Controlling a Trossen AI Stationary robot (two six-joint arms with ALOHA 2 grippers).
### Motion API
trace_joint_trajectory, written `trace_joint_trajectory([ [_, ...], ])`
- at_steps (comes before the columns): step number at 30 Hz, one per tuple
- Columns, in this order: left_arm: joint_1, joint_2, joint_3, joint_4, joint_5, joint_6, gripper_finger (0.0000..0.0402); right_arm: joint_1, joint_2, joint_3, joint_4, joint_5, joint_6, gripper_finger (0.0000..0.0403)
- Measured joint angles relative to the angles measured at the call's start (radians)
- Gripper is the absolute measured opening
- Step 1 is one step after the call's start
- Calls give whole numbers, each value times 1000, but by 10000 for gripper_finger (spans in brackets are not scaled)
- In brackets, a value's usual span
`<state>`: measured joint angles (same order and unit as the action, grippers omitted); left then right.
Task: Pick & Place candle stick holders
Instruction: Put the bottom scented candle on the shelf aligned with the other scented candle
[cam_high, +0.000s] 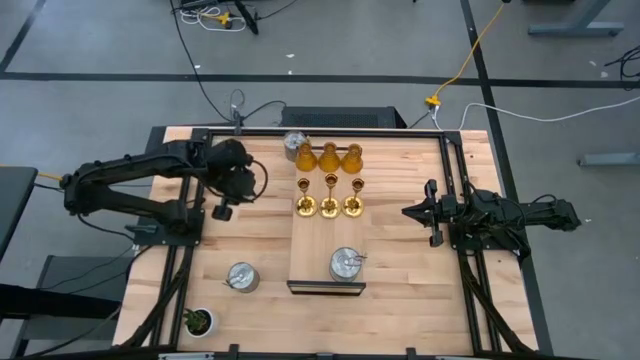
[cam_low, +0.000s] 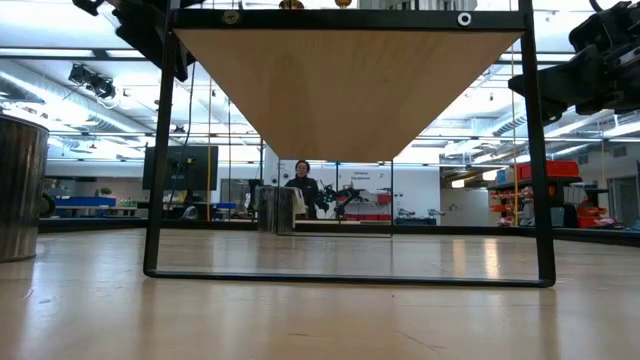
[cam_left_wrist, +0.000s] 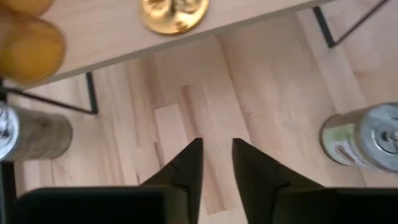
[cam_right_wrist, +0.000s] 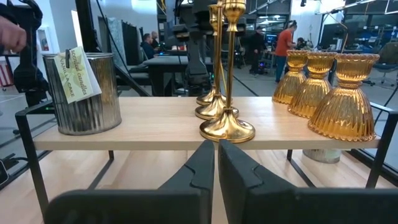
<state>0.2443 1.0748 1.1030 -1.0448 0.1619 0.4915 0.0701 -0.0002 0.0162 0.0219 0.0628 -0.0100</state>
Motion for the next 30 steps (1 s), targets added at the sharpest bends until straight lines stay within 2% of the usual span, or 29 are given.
trace_joint_trajectory([
  [6, -63, -5, 0, 2, 0, 52, 166, 0, 0, 0, 0, 0, 0, 27],
  [12, -119, -3, 0, 5, 0, 21, 242, 0, 0, 0, 0, 0, 0, 27],
  [16, -163, -3, 0, 6, 0, 18, 280, 0, 0, 0, 0, 0, 0, 27],
  [20, -207, -3, 0, 5, -8, 4, 296, 0, 0, 0, 0, 0, 0, 27],
  [30, -327, -2, 0, 12, -14, -17, 298, 0, 0, 0, 0, 0, 0, 27],
])
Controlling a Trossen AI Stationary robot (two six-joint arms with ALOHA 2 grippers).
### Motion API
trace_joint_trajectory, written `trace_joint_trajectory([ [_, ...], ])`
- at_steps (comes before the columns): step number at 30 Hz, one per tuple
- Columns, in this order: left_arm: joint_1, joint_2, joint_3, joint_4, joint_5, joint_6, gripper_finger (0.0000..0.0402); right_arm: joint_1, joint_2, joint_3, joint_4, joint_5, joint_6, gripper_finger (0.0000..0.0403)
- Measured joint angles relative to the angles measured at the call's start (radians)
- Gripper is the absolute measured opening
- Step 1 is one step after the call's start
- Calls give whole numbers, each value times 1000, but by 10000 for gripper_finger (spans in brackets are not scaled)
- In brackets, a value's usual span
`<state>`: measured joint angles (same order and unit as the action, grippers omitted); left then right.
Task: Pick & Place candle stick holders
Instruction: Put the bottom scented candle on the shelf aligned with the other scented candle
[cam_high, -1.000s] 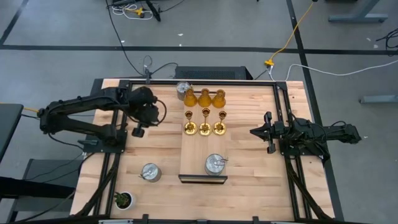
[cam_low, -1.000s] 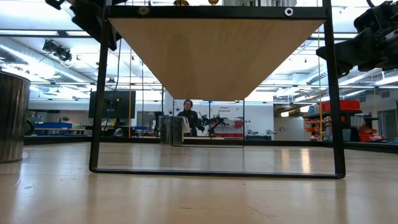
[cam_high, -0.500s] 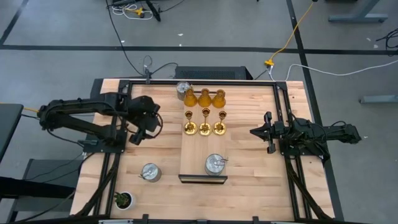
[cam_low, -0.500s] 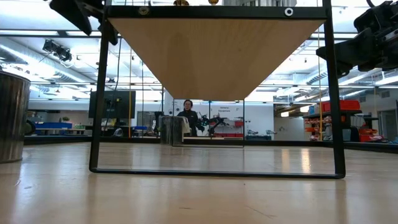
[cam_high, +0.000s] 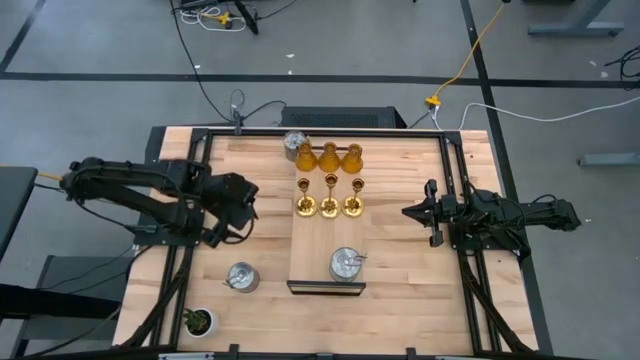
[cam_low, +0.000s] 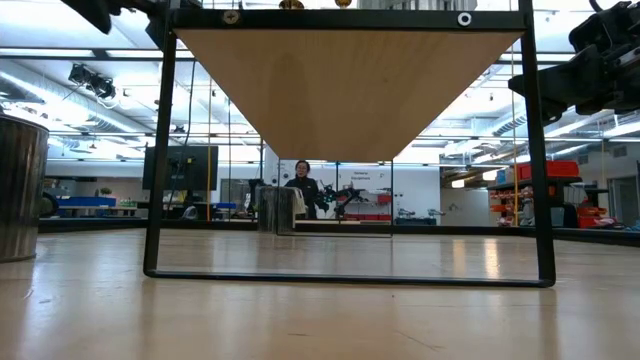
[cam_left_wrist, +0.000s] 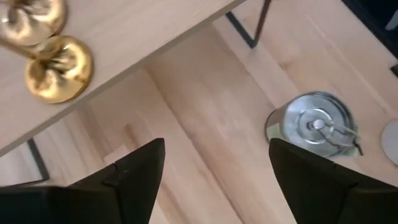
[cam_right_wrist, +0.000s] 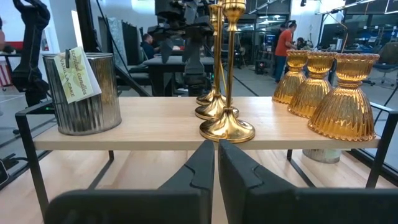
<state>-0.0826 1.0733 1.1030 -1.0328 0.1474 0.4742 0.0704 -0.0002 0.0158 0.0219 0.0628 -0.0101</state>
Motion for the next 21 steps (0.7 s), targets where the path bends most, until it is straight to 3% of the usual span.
trace_joint_trajectory([
  [14, -152, 23, 0, 21, -8, -311, 298, 0, 0, 0, 0, 0, 0, 27],
  [21, -221, 49, 0, 29, -9, -332, 298, 0, 0, 0, 0, 0, 0, 27],
])
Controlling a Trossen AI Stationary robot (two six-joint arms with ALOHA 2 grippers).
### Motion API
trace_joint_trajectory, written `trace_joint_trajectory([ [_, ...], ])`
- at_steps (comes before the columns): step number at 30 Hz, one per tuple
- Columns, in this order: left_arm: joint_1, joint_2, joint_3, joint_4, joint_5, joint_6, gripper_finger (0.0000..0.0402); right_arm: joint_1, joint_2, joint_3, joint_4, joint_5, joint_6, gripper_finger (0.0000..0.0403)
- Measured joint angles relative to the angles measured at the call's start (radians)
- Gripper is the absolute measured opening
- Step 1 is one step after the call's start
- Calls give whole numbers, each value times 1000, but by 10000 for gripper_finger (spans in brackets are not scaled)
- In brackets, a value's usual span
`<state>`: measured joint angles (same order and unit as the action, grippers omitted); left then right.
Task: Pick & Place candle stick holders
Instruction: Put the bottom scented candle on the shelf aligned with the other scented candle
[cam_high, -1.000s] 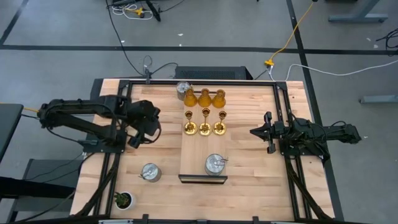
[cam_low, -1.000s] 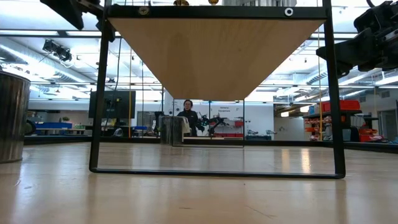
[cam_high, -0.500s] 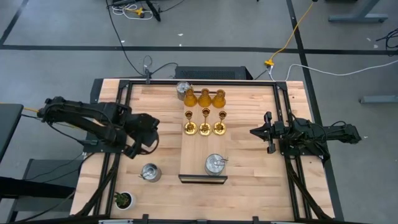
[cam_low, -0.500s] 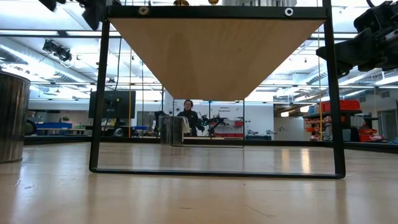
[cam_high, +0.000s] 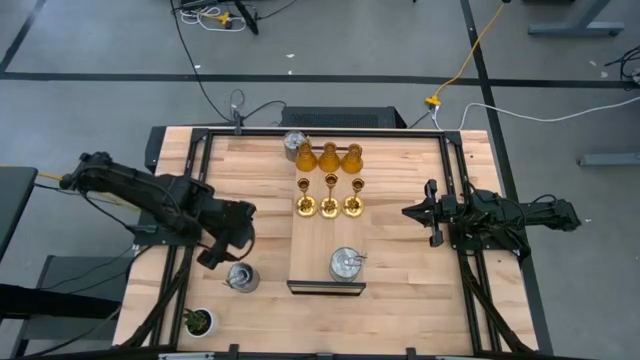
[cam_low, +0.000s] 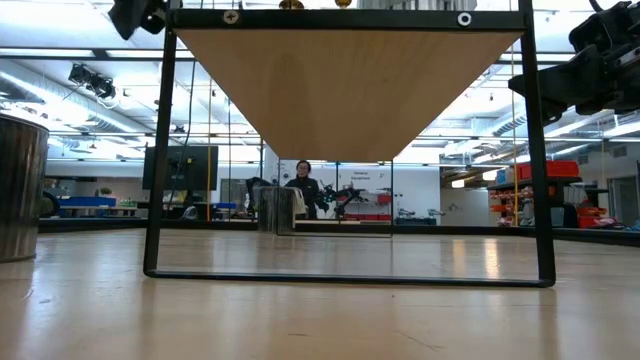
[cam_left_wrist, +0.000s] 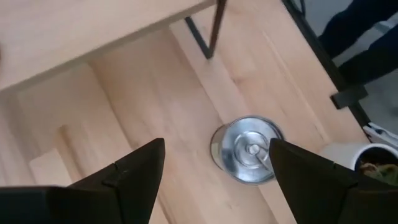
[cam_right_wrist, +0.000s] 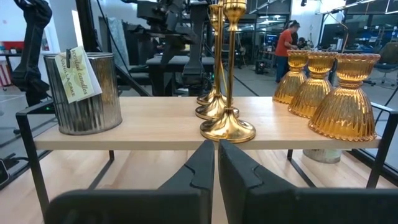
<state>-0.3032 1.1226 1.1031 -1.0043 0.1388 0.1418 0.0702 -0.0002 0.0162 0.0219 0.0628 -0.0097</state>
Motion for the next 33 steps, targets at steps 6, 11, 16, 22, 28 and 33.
trace_joint_trajectory([
  [6, -67, 11, 0, -2, 4, 26, 306, 0, 0, 0, 0, 0, 0, 27],
  [11, -137, 12, 0, -1, 4, 51, 339, 0, 0, 0, 0, 0, 0, 27],
  [16, -194, 12, 0, 0, 4, 61, 379, 0, 0, 0, 0, 0, 0, 27],
  [22, -250, 16, 0, 0, 4, 45, 397, 0, 0, 0, 0, 0, 0, 27],
  [28, -295, 17, 0, 10, -35, 7, 399, 0, 0, 0, 0, 0, 0, 27],
  [33, -323, 22, 0, 11, -65, -40, 399, 0, 0, 0, 0, 0, 0, 27],
])
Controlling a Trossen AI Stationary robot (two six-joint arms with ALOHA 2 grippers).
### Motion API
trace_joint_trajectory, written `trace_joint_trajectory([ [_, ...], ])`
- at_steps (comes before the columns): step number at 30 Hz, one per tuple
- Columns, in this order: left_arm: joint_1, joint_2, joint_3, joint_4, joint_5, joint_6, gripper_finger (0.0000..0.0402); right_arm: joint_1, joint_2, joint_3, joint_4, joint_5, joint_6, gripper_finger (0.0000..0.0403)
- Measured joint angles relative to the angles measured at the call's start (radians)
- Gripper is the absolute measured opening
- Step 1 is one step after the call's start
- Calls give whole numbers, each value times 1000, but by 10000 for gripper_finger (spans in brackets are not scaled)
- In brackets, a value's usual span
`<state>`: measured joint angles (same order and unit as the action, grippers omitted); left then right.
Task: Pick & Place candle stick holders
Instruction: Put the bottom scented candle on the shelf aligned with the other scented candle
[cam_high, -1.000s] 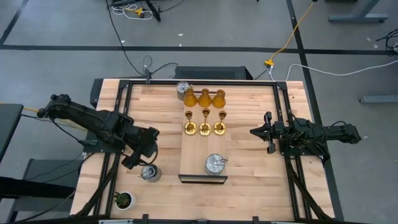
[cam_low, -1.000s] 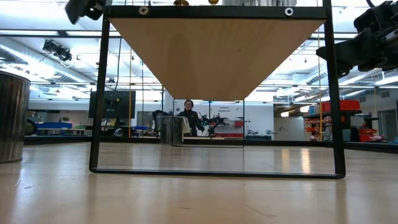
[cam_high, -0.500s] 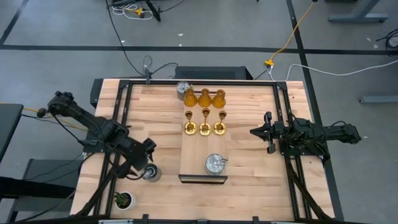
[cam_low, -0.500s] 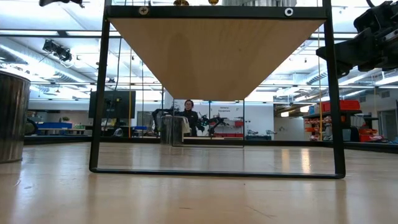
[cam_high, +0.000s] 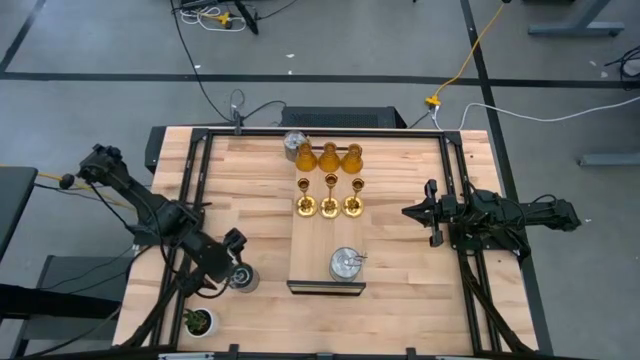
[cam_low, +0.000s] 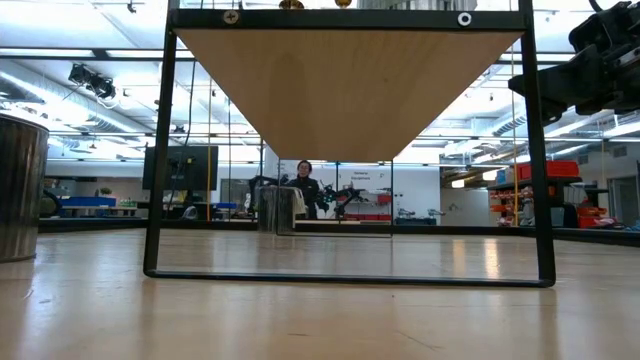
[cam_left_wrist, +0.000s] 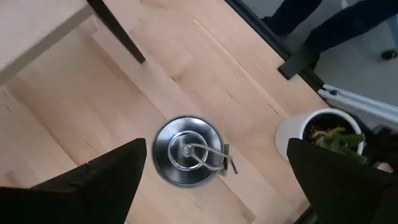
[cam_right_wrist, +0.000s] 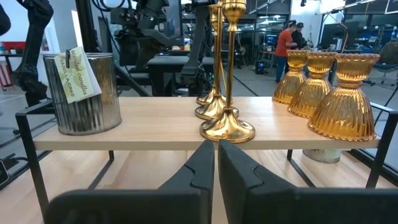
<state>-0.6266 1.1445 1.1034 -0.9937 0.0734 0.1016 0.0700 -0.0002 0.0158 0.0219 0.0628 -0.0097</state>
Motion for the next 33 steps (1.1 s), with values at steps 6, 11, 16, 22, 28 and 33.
trace_joint_trajectory([
  [6, -2, 33, 0, 1, -36, -136, 400, 0, 0, 0, 0, 0, 0, 27],
  [11, -2, 61, 0, 1, -45, -255, 400, 0, 0, 0, 0, 0, 0, 27],
  [16, -2, 101, 0, 1, -94, -383, 400, 0, 0, 0, 0, 0, 0, 27],
  [22, -1, 162, 0, 2, -125, -458, 400, 0, 0, 0, 0, 0, 0, 27],
  [28, -1, 213, 0, 10, -163, -457, 400, 0, 0, 0, 0, 0, 0, 27],
  [33, -2, 210, -52, 102, -158, -457, 399, 0, 0, 0, 0, 0, 0, 27],
])
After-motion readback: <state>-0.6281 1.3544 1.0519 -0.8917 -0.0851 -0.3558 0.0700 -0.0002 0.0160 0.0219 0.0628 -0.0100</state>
